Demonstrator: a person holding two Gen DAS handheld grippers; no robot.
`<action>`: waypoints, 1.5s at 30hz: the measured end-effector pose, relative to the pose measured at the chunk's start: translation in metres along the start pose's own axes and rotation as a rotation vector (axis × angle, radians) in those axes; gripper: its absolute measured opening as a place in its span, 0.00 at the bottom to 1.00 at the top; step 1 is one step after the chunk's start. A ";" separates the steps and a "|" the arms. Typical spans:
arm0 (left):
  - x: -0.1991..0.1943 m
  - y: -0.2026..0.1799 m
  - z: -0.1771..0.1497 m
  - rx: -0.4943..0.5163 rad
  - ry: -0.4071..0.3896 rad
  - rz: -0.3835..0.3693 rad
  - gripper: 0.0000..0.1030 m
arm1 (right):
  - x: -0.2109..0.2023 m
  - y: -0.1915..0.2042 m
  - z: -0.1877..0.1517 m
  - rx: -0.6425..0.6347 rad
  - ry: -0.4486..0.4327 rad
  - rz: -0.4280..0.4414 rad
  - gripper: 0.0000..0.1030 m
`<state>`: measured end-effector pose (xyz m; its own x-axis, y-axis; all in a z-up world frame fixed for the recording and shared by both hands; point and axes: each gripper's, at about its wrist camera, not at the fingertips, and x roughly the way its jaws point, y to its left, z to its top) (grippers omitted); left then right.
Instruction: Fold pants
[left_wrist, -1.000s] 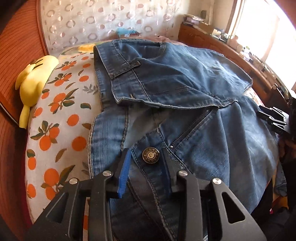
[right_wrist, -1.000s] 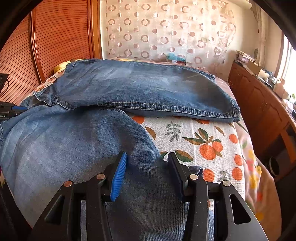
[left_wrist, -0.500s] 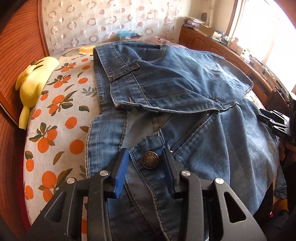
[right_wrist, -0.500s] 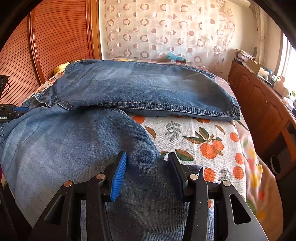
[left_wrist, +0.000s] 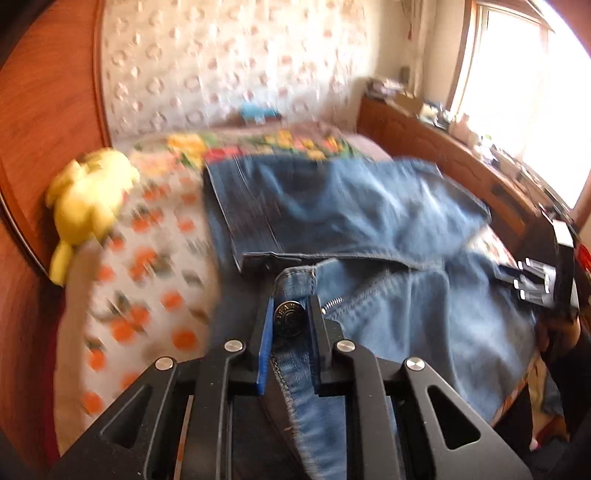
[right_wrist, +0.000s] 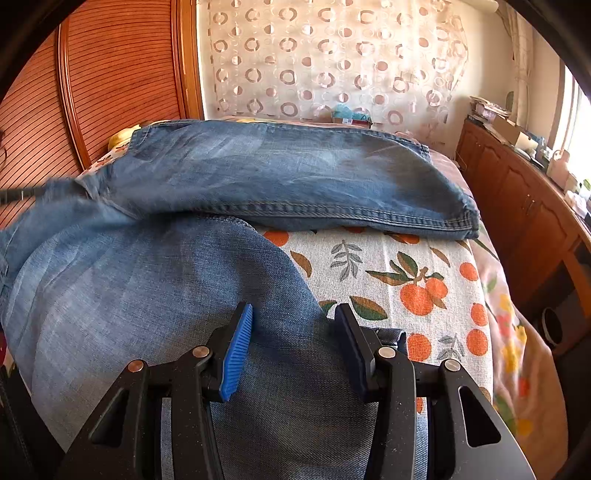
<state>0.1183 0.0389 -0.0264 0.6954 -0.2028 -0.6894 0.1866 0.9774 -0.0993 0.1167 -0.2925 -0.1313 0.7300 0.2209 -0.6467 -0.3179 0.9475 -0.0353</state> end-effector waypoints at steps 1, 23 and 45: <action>0.000 0.000 0.007 0.019 -0.012 0.030 0.17 | 0.000 0.000 0.000 0.000 0.000 0.000 0.46; 0.051 0.037 -0.017 -0.037 0.155 0.079 0.46 | 0.000 -0.001 0.001 0.003 0.000 0.002 0.46; 0.060 0.064 0.000 -0.061 0.091 0.047 0.46 | 0.021 0.167 0.139 -0.258 -0.078 0.367 0.46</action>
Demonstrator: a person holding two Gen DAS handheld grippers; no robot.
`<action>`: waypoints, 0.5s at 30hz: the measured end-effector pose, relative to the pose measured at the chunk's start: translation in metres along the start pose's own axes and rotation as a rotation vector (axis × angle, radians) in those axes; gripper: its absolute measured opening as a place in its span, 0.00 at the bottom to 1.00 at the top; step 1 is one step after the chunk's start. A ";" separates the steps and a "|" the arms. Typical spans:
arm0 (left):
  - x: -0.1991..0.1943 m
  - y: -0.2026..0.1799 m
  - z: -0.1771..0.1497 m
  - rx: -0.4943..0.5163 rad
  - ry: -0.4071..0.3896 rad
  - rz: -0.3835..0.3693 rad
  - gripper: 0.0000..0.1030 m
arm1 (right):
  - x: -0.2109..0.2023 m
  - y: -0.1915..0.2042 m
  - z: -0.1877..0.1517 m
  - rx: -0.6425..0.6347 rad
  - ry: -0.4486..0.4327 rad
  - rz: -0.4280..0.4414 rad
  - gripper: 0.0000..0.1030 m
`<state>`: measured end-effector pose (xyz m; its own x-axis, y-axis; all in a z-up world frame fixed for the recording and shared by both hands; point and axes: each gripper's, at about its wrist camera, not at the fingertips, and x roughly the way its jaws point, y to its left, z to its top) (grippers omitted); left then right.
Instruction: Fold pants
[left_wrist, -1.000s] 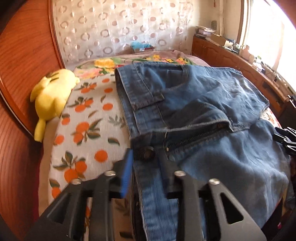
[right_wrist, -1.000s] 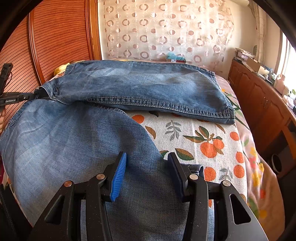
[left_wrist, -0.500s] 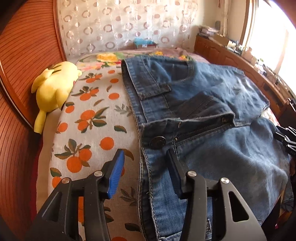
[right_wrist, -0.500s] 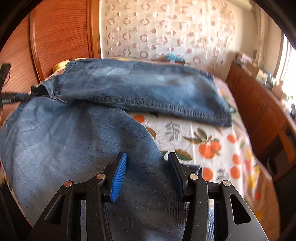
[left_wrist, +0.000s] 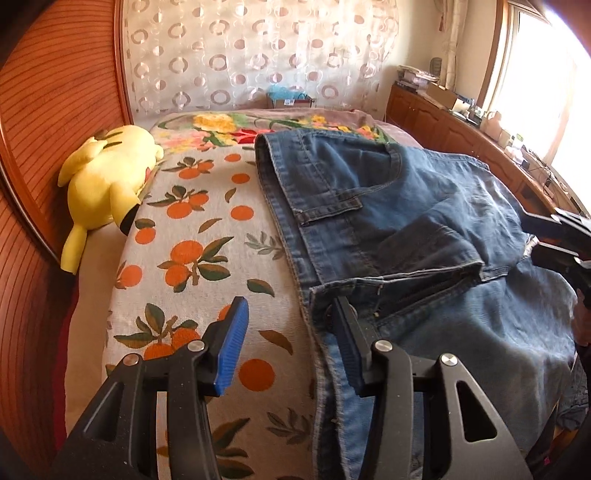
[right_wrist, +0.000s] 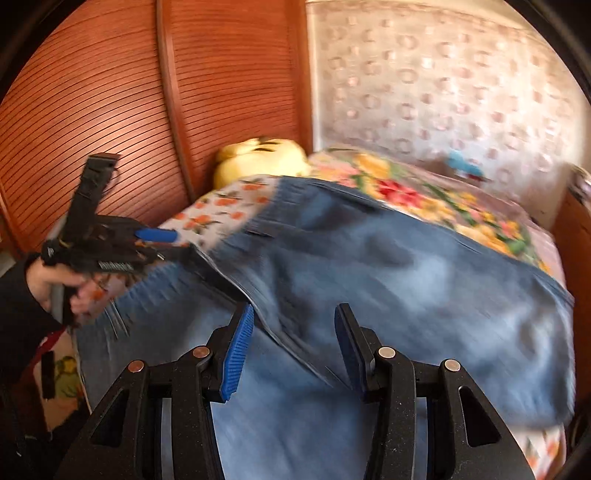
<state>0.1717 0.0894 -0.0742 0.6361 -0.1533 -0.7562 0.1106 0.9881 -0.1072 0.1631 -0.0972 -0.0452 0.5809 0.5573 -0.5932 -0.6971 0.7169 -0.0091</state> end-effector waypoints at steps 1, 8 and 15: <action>0.002 0.002 0.000 -0.002 0.005 -0.001 0.46 | 0.009 0.006 0.007 -0.011 0.004 0.024 0.46; 0.012 0.010 -0.008 0.001 0.039 -0.020 0.46 | 0.071 0.032 0.041 -0.096 0.076 0.126 0.29; 0.011 0.011 -0.008 0.015 0.032 -0.026 0.47 | 0.108 0.028 0.048 -0.160 0.174 0.153 0.19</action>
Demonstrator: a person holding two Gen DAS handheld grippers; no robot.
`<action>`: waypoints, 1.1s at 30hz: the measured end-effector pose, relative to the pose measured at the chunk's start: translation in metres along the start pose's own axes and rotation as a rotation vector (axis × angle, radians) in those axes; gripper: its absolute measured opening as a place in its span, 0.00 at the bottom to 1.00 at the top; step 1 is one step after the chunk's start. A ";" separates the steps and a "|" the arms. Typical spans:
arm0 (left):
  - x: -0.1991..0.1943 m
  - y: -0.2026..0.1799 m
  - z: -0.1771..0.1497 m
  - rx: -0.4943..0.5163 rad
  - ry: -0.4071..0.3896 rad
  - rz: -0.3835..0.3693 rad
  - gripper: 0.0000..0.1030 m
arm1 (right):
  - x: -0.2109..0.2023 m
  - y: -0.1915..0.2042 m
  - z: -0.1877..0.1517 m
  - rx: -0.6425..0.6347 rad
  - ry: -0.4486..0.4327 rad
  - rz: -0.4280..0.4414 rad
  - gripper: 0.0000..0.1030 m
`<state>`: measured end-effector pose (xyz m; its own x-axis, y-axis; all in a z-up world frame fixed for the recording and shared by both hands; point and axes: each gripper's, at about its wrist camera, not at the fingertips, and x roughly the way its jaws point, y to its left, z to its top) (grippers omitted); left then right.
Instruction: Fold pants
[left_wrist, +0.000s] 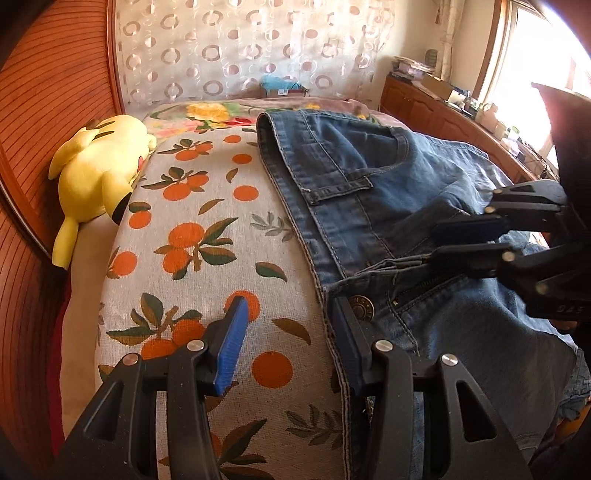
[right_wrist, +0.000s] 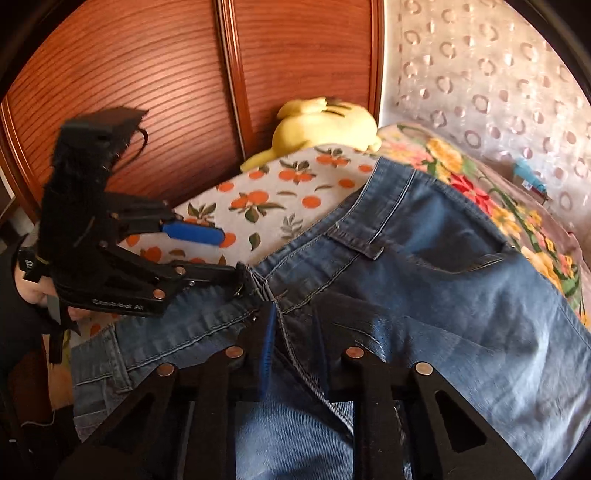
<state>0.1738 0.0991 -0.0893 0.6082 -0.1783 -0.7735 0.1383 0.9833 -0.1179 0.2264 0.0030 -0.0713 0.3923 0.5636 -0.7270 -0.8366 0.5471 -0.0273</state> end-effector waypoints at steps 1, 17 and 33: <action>0.000 0.000 0.000 0.001 -0.002 0.002 0.47 | 0.003 -0.002 0.001 -0.003 0.016 0.002 0.17; 0.004 -0.007 0.002 0.026 0.001 0.032 0.49 | -0.062 -0.010 0.017 0.074 -0.167 -0.035 0.02; -0.049 0.002 0.000 -0.054 -0.083 0.060 0.49 | -0.060 0.012 -0.041 0.134 -0.078 0.090 0.09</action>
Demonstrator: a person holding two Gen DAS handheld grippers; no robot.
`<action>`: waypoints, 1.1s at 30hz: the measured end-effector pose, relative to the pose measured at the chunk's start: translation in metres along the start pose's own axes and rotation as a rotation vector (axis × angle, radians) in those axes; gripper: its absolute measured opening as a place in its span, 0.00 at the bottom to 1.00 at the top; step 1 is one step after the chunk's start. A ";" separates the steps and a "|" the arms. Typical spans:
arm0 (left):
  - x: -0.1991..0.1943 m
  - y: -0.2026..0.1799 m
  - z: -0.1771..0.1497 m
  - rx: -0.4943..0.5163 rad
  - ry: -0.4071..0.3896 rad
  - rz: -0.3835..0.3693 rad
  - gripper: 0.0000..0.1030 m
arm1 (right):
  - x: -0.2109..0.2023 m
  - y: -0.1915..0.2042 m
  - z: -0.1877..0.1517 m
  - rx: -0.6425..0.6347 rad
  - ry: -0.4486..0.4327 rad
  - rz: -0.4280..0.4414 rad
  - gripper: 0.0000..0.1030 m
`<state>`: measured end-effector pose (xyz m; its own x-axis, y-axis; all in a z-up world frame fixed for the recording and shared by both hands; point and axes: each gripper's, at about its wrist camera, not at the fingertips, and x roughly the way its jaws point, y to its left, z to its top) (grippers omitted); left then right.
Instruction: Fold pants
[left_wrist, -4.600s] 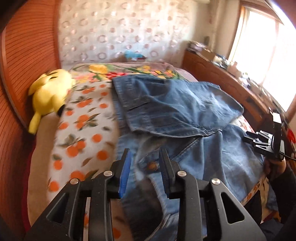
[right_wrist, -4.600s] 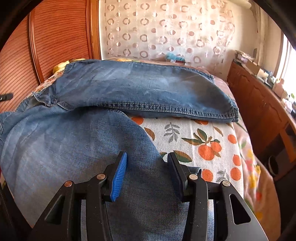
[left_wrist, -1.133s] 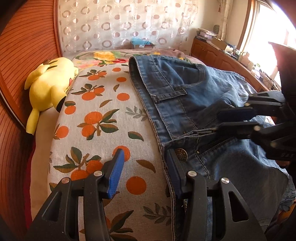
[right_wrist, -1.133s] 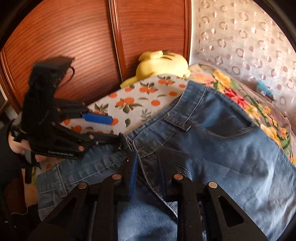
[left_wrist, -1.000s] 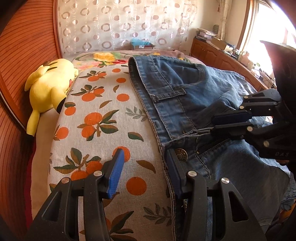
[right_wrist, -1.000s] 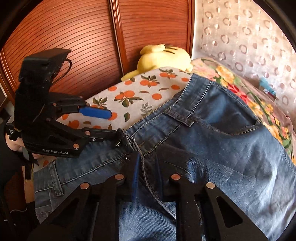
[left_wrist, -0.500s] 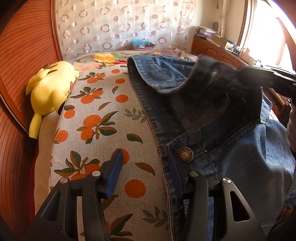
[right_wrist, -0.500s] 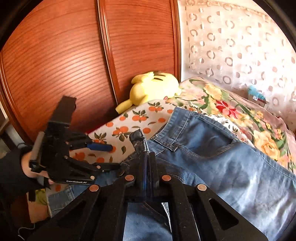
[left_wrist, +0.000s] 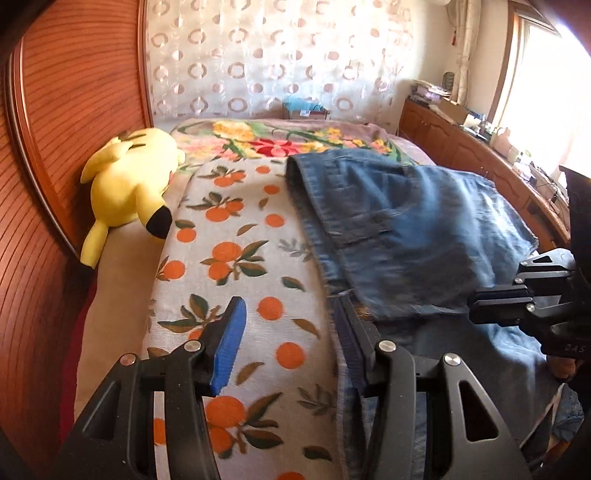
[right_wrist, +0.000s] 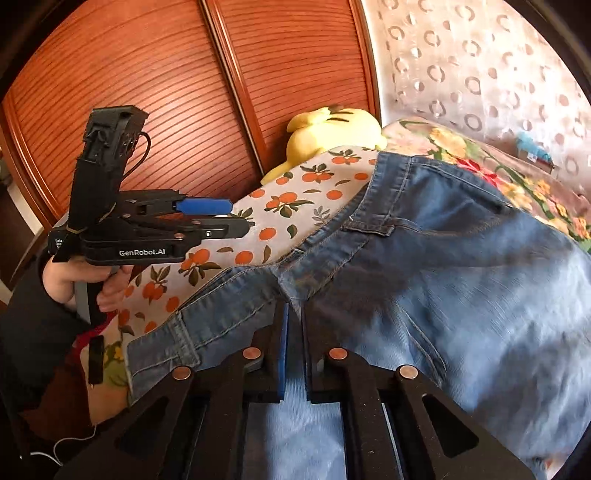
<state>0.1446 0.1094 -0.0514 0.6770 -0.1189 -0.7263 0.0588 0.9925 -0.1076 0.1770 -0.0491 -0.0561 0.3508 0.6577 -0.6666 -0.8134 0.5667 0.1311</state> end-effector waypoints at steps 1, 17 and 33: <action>-0.001 -0.004 0.000 0.005 -0.004 -0.005 0.49 | -0.007 0.000 -0.003 0.001 -0.010 -0.015 0.13; -0.003 -0.114 -0.021 0.153 -0.014 -0.134 0.49 | -0.198 -0.034 -0.154 0.252 -0.118 -0.460 0.32; 0.028 -0.143 -0.052 0.250 0.072 -0.101 0.64 | -0.288 -0.039 -0.276 0.548 -0.095 -0.647 0.38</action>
<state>0.1173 -0.0371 -0.0919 0.6054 -0.2106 -0.7675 0.3082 0.9511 -0.0178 -0.0208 -0.3977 -0.0721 0.7266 0.1470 -0.6712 -0.1088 0.9891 0.0988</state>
